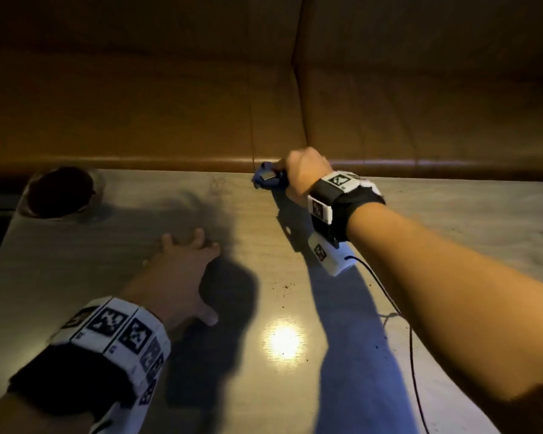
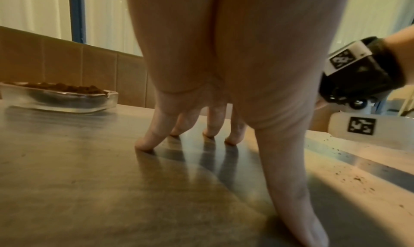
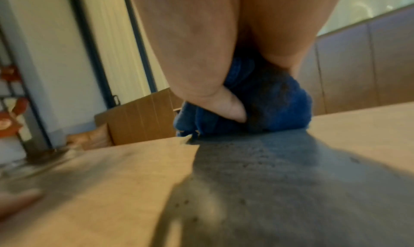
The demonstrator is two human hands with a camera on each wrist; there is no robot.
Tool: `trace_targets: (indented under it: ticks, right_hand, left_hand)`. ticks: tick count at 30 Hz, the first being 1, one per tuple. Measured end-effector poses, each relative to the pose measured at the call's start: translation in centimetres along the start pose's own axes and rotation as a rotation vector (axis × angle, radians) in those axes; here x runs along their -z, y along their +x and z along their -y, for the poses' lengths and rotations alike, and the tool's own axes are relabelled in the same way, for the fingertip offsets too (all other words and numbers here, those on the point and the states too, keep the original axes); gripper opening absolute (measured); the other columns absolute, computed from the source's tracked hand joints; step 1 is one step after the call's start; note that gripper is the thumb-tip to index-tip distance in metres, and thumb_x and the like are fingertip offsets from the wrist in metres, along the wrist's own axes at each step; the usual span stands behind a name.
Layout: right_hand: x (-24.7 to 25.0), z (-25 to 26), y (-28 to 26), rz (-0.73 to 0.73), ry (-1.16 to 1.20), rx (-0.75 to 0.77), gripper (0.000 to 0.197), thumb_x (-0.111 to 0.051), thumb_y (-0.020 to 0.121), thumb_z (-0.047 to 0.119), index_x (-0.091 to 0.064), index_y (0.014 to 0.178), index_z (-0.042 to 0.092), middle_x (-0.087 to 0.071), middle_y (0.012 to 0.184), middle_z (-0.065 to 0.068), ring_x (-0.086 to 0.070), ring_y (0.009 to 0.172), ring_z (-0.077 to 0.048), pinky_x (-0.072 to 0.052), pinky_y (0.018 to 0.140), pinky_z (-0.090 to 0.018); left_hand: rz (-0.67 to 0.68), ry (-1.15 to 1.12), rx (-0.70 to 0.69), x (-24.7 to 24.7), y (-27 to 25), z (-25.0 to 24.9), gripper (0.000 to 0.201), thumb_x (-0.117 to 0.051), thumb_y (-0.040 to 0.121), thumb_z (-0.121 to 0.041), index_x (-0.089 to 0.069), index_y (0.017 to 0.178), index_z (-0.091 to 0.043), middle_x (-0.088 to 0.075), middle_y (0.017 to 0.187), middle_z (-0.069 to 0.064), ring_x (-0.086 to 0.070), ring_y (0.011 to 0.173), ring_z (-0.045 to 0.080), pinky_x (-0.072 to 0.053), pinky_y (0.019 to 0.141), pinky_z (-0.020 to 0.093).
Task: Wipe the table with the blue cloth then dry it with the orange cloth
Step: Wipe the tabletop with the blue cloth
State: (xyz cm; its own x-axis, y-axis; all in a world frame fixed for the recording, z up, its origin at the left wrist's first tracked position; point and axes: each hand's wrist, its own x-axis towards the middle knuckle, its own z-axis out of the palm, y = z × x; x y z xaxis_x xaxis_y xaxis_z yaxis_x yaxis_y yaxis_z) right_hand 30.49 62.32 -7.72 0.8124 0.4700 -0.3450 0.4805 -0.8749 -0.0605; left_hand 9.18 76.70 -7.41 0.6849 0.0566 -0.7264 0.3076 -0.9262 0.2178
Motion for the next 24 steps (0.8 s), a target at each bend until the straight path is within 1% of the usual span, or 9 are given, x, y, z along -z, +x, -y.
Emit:
trace_targets:
  ticks: [2, 4, 7, 11, 14, 16, 18, 20, 24]
  right_hand:
    - [-0.1, 0.0, -2.2, -0.018, -0.004, 0.016, 0.034, -0.063, 0.083, 0.018, -0.061, 0.116, 0.013, -0.059, 0.115, -0.014, -0.058, 0.107, -0.035, -0.049, 0.083, -0.036]
    - [-0.6, 0.2, -5.0, 0.008, -0.044, 0.099, 0.032, -0.060, 0.085, 0.017, -0.062, 0.116, 0.016, -0.060, 0.115, -0.010, -0.055, 0.110, -0.033, -0.051, 0.088, -0.039]
    - [-2.3, 0.9, -11.1, 0.008, 0.001, 0.225, 0.033, -0.057, 0.086, 0.014, -0.063, 0.118, 0.021, -0.059, 0.115, -0.007, -0.050, 0.110, -0.031, -0.046, 0.090, -0.040]
    - [-4.6, 1.4, -19.3, 0.065, 0.129, 0.326, 0.039, -0.057, 0.084, 0.009, -0.063, 0.121, 0.022, -0.058, 0.118, -0.003, -0.043, 0.107, -0.029, -0.038, 0.087, -0.034]
    - [-5.4, 1.2, -21.6, 0.128, 0.186, 0.364, 0.047, -0.062, 0.078, 0.007, -0.063, 0.123, 0.022, -0.062, 0.119, -0.001, -0.047, 0.106, -0.028, -0.036, 0.089, -0.031]
    - [-4.5, 0.7, -20.2, 0.101, 0.334, 0.354, 0.048, -0.059, 0.075, 0.004, -0.064, 0.122, 0.018, -0.065, 0.116, -0.005, -0.055, 0.108, -0.026, -0.038, 0.095, -0.030]
    - [-2.9, 0.3, -16.7, -0.080, 0.421, 0.329, 0.048, -0.056, 0.076, 0.005, -0.063, 0.122, 0.014, -0.063, 0.121, -0.008, -0.057, 0.113, -0.027, -0.042, 0.100, -0.035]
    - [-0.6, 0.5, -11.3, -0.212, 0.359, 0.307, 0.054, -0.059, 0.076, 0.004, -0.058, 0.129, 0.015, -0.054, 0.135, -0.010, -0.051, 0.124, -0.028, -0.039, 0.106, -0.039]
    - [2.3, 5.0, 0.3, -0.151, 0.144, 0.430, 0.056, -0.058, 0.079, 0.003, -0.055, 0.133, 0.019, -0.052, 0.137, -0.006, -0.048, 0.127, -0.023, -0.038, 0.106, -0.031]
  left_hand:
    - [-0.013, -0.001, -0.008, -0.2, 0.0, 0.1, 0.113, -0.088, 0.068, -0.045, -0.019, 0.157, -0.031, 0.009, 0.167, -0.006, 0.007, 0.150, 0.044, -0.021, 0.118, 0.064]
    - [-0.029, -0.004, -0.014, -0.3, -0.1, 0.1, 0.110, -0.089, 0.067, -0.045, -0.026, 0.155, -0.030, 0.007, 0.167, -0.006, 0.005, 0.150, 0.044, -0.022, 0.116, 0.065]
    - [-0.067, -0.025, -0.020, -0.7, -0.1, 0.2, 0.104, -0.091, 0.064, -0.044, -0.035, 0.150, -0.026, 0.001, 0.167, -0.003, 0.001, 0.151, 0.043, -0.021, 0.117, 0.065]
    - [-0.124, -0.021, -0.035, -1.2, 0.2, 0.6, 0.117, -0.090, 0.062, -0.049, -0.024, 0.156, -0.029, -0.003, 0.168, 0.001, -0.005, 0.151, 0.041, -0.020, 0.119, 0.061]
    - [-0.124, -0.016, -0.021, -1.1, -0.4, 0.2, 0.114, -0.088, 0.067, -0.045, -0.020, 0.157, -0.029, -0.001, 0.167, -0.001, 0.000, 0.151, 0.043, -0.020, 0.119, 0.062]
    - [-0.119, -0.019, -0.015, -1.0, -0.6, 0.3, 0.114, -0.088, 0.068, -0.043, -0.019, 0.158, -0.029, 0.000, 0.167, -0.002, 0.002, 0.151, 0.043, -0.019, 0.119, 0.063]
    - [-0.100, -0.024, -0.022, -1.0, -0.7, 0.4, 0.113, -0.089, 0.068, -0.042, -0.021, 0.157, -0.028, 0.000, 0.168, -0.001, 0.003, 0.151, 0.043, -0.019, 0.119, 0.063]
    - [-0.072, -0.017, -0.018, -0.8, -0.4, 0.2, 0.111, -0.089, 0.068, -0.041, -0.023, 0.157, -0.026, 0.001, 0.168, 0.001, 0.005, 0.150, 0.044, -0.019, 0.118, 0.064]
    - [-0.018, 0.000, 0.013, -0.4, 0.1, 0.1, 0.115, -0.089, 0.069, -0.043, -0.018, 0.158, -0.028, 0.009, 0.167, -0.004, 0.008, 0.149, 0.047, -0.021, 0.116, 0.065]
